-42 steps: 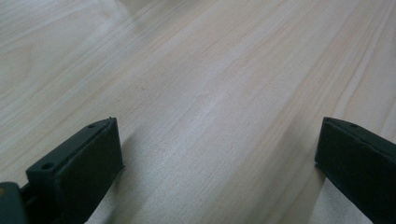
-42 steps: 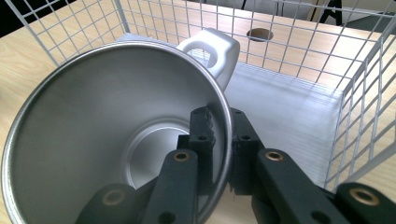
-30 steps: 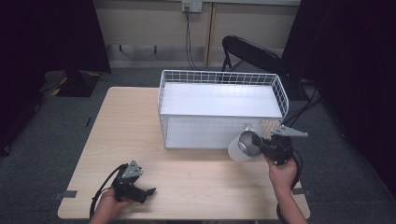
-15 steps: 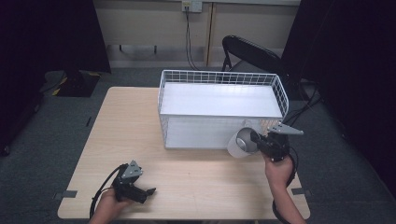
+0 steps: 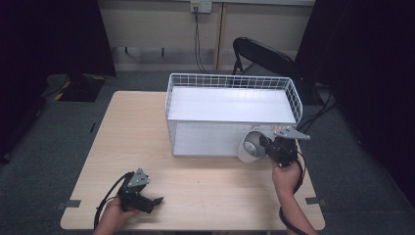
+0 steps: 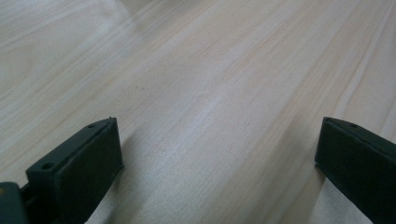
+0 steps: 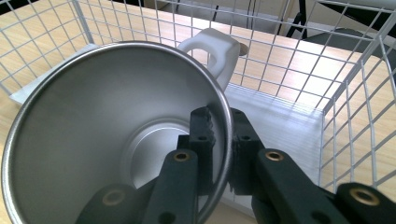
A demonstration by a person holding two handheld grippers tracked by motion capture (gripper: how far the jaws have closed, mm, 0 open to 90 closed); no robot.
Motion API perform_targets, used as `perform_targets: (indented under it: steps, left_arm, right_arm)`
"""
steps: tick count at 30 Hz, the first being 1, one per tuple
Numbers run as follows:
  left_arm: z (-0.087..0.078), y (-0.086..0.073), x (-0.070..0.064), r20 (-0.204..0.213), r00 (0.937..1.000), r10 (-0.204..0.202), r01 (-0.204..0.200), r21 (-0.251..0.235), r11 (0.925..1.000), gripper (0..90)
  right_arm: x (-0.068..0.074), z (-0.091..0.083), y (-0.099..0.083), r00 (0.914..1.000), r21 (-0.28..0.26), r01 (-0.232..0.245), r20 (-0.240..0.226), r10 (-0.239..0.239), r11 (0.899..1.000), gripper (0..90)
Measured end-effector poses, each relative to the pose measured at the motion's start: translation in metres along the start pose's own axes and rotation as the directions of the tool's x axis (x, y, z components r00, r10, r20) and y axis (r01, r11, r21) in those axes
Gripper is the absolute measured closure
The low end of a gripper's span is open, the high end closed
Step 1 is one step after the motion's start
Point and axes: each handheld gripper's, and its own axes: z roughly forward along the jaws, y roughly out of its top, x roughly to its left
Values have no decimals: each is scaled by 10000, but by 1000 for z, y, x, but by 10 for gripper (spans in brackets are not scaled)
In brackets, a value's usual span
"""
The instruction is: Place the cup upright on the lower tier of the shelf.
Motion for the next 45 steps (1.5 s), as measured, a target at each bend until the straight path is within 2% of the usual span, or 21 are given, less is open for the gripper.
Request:
perform_targets:
  steps: [11, 14, 20, 29, 33, 45]
  left_arm:
    - [0, 0, 0, -2, 10000, 2, -2, 1, 10000, 0]
    - [0, 0, 0, 0, 10000, 6, -6, 5, 10000, 0]
    - [0, 0, 0, -2, 10000, 6, -6, 3, 10000, 0]
    - [0, 0, 0, -3, 10000, 6, -6, 3, 10000, 0]
    - [0, 0, 0, 0, 10000, 4, -4, 5, 10000, 0]
    - [0, 0, 0, 14, 10000, 12, -12, 16, 10000, 0]
  right_arm:
    - [4, 9, 1, 9995, -172, -18, 322, 23, 9999, 826]
    - [5, 9, 1, 9985, -243, 116, 545, -102, 9996, 827]
    - [2, 12, -3, 9964, -256, 77, 841, -56, 9996, 826]
    - [1, 13, -4, 9947, -427, 56, 1026, -12, 9991, 826]
    - [2, 15, -4, 9926, -378, 198, 1206, -151, 9991, 826]
    - [3, 27, -7, 9874, -323, 186, 1577, -133, 9993, 825]
